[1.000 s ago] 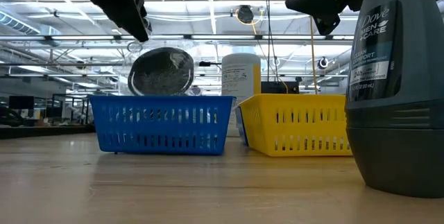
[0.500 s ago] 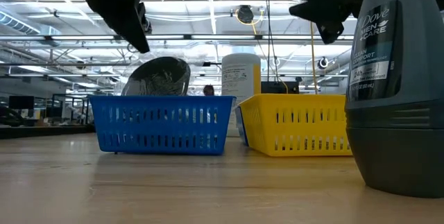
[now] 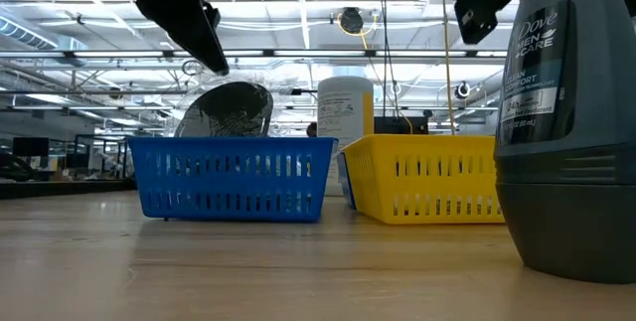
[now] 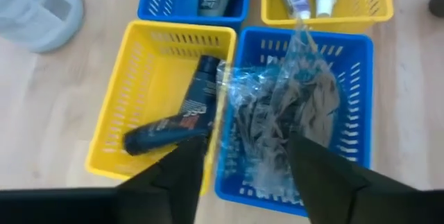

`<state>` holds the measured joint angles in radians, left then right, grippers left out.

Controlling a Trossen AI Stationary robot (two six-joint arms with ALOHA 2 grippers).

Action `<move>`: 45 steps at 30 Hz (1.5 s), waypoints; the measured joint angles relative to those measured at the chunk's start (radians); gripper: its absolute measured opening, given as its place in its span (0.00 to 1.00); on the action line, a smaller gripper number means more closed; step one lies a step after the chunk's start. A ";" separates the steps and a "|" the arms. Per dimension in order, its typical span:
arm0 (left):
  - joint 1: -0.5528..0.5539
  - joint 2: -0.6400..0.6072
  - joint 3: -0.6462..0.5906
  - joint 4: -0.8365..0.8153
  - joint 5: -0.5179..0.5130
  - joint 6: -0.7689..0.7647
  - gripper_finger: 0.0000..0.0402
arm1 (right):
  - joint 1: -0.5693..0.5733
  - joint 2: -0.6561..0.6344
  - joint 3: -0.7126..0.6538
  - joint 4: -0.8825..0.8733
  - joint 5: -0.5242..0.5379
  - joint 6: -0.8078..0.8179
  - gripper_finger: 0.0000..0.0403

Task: Pick & Place Travel size toiletries
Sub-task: Put the gray deodorant into the top blue bin

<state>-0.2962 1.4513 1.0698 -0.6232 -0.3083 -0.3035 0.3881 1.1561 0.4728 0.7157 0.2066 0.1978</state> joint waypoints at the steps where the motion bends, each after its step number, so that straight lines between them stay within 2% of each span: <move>1: 0.001 -0.003 0.000 -0.002 -0.012 0.016 0.53 | 0.006 0.000 0.000 0.012 0.000 -0.010 0.32; 6: 0.018 -0.039 0.000 0.003 -0.061 0.036 0.64 | 0.026 0.000 0.007 0.013 0.001 -0.027 0.32; 11: 0.023 -0.085 0.000 0.055 -0.062 0.052 0.68 | 0.050 0.018 0.010 0.015 0.001 -0.035 0.32; 17: 0.018 -0.127 0.000 0.112 -0.060 0.081 0.69 | 0.109 0.147 0.099 -0.004 -0.007 -0.100 0.32; 23: -0.012 -0.132 0.000 0.133 -0.059 0.061 0.69 | 0.146 0.291 0.245 -0.148 -0.082 -0.147 0.32; 26: -0.033 -0.132 0.000 0.142 -0.059 0.046 0.69 | 0.156 0.310 0.265 -0.141 -0.130 -0.139 0.32; 31: -0.063 -0.132 0.000 0.173 -0.060 0.010 0.69 | 0.195 0.317 0.267 -0.147 -0.087 -0.077 0.33; 36: -0.082 -0.132 0.000 0.205 -0.060 0.006 0.69 | 0.237 0.332 0.268 -0.152 0.003 -0.053 0.40; 41: -0.094 -0.132 0.000 0.252 -0.060 0.010 0.69 | 0.249 0.381 0.268 -0.100 0.006 -0.043 0.52; 45: -0.106 -0.127 0.000 0.278 -0.076 0.011 0.69 | 0.249 0.403 0.269 -0.077 0.040 -0.024 0.58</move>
<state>-0.4023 1.3247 1.0699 -0.3450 -0.3848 -0.2920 0.6371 1.5588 0.7414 0.6388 0.2468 0.1743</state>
